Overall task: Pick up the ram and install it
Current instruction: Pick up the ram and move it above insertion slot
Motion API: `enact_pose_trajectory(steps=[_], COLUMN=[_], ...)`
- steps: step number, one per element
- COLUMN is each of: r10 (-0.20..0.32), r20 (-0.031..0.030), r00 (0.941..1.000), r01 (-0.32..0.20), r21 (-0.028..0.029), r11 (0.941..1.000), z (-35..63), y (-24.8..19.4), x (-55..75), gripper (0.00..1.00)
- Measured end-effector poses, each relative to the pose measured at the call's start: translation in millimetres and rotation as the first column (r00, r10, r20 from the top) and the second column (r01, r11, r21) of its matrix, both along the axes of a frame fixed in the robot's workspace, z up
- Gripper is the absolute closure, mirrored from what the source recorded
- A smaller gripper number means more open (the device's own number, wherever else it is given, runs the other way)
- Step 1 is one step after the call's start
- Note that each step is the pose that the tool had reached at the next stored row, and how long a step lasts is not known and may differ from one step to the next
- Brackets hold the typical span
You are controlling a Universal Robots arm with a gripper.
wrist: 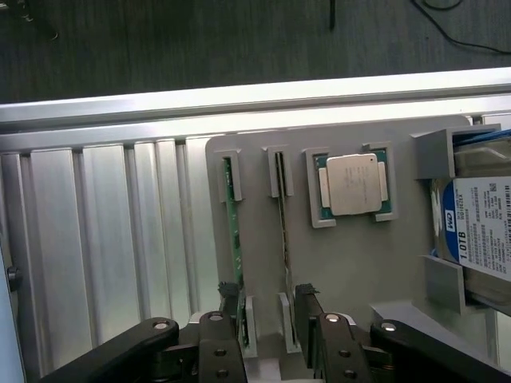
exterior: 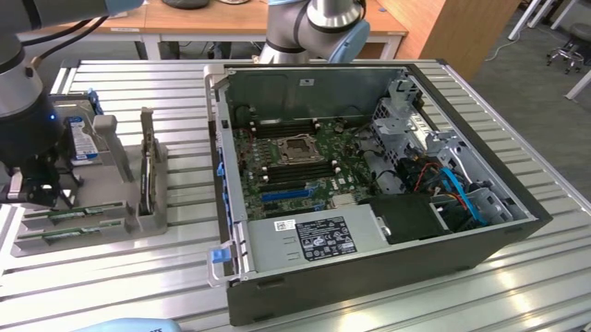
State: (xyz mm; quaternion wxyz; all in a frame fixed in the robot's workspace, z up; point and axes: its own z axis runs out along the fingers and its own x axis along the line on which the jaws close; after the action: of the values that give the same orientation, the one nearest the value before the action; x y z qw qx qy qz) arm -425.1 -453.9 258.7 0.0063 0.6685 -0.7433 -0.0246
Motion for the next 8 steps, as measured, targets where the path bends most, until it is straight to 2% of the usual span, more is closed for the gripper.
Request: enact_pose_trajectory(steps=[3,8], r10=[0.004,0.014], r20=[0.0001,0.0001], r00=[1.0,0.9999], r01=[-0.004,-0.014], r21=[0.0,0.0], r11=[1.0,0.9999], z=[-0.2,-0.2], y=[-2.1,-2.5], x=[-0.2,-0.2], gripper=[0.59,0.59])
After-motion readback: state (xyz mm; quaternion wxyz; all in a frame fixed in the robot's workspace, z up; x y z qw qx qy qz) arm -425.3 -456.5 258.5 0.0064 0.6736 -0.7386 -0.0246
